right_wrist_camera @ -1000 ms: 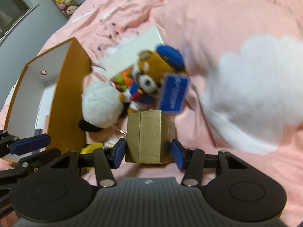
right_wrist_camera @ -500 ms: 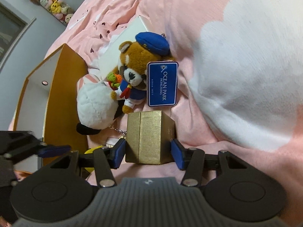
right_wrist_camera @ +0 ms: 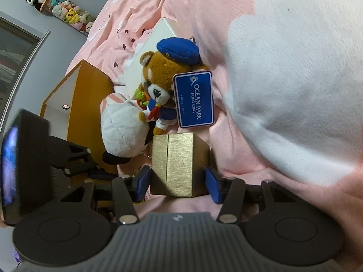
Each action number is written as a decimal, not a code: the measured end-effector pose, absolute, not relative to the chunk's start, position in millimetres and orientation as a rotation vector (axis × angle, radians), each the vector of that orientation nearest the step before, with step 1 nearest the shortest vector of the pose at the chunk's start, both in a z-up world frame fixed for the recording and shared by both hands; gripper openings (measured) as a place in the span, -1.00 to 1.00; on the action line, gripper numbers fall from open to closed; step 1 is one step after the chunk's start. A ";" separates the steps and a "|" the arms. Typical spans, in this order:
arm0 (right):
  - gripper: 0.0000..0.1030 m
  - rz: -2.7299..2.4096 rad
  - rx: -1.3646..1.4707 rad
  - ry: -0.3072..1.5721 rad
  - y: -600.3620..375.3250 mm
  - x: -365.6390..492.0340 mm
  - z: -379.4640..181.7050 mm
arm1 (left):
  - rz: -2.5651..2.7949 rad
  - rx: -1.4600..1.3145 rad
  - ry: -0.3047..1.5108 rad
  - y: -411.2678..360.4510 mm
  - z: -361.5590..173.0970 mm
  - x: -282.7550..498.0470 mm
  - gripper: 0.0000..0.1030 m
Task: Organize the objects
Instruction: 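Grasp the yellow tape measure with the left tool while the right tool holds the gold box, then lift the yellow tape measure with the left tool while the right tool holds the gold box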
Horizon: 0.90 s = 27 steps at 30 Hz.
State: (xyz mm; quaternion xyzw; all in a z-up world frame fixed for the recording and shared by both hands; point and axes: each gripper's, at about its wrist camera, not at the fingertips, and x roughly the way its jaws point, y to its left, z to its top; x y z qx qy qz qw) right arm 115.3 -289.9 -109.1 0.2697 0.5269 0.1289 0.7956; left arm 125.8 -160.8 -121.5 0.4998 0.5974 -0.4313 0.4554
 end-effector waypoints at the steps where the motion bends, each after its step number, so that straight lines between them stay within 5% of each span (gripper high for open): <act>1: 0.06 0.277 0.579 1.135 -289.7 115.6 -109.4 | -1.076 1.255 1.472 -160.2 -124.8 123.5 0.17; 19: 0.06 0.275 0.568 1.158 -286.9 120.1 -114.3 | -1.083 1.371 1.457 -145.8 -142.4 94.8 0.15; 27: 0.06 0.274 0.560 1.157 -285.9 119.2 -114.2 | -0.970 1.174 1.427 -121.3 -119.5 102.3 -0.72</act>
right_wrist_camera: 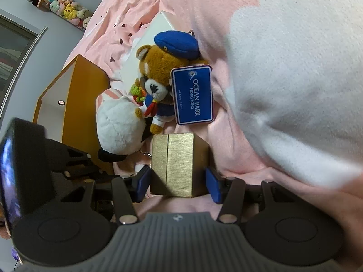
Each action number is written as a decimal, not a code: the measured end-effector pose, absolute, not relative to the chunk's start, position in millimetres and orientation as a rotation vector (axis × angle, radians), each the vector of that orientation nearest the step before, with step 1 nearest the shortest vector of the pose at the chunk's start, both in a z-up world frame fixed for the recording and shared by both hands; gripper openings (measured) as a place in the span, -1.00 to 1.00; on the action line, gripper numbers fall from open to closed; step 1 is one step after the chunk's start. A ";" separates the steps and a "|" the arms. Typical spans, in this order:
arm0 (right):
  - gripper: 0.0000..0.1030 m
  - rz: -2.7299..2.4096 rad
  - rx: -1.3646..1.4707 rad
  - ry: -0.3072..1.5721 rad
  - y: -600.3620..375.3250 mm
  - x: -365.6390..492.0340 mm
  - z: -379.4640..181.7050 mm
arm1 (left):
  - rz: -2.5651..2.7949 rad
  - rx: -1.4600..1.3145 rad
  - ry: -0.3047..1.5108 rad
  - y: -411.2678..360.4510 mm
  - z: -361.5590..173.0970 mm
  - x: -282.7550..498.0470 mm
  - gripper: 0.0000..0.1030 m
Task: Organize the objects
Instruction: 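Lift the yellow tape measure with the left tool while the right tool holds the gold box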
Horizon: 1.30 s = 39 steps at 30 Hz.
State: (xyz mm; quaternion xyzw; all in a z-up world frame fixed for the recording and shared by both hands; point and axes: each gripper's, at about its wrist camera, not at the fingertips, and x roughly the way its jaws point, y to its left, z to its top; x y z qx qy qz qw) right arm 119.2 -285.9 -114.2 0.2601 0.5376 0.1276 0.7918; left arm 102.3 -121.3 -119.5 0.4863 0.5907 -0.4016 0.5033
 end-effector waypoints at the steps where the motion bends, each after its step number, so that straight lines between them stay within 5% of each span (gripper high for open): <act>1: 0.05 0.273 0.558 1.156 -285.9 118.7 -114.0 | -0.965 1.146 1.409 -118.0 -117.0 102.6 -0.83; 4: 0.05 0.273 0.555 1.156 -286.0 118.3 -113.6 | -1.009 1.148 1.356 -110.1 -111.8 95.6 -0.63; 8: 0.05 0.267 0.543 1.151 -284.5 116.7 -112.5 | -1.134 1.296 1.251 -101.7 -110.6 76.3 0.12; 12: 0.05 0.267 0.545 1.151 -284.9 116.3 -112.4 | -1.223 1.424 1.275 -99.0 -122.1 66.8 0.25; 27: 0.05 0.261 0.546 1.160 -285.6 117.9 -114.2 | -1.249 1.517 1.448 -93.9 -161.1 49.1 0.31; 39: 0.05 0.262 0.564 1.159 -287.0 118.4 -114.1 | -1.176 1.485 1.368 -69.0 -164.2 19.0 0.18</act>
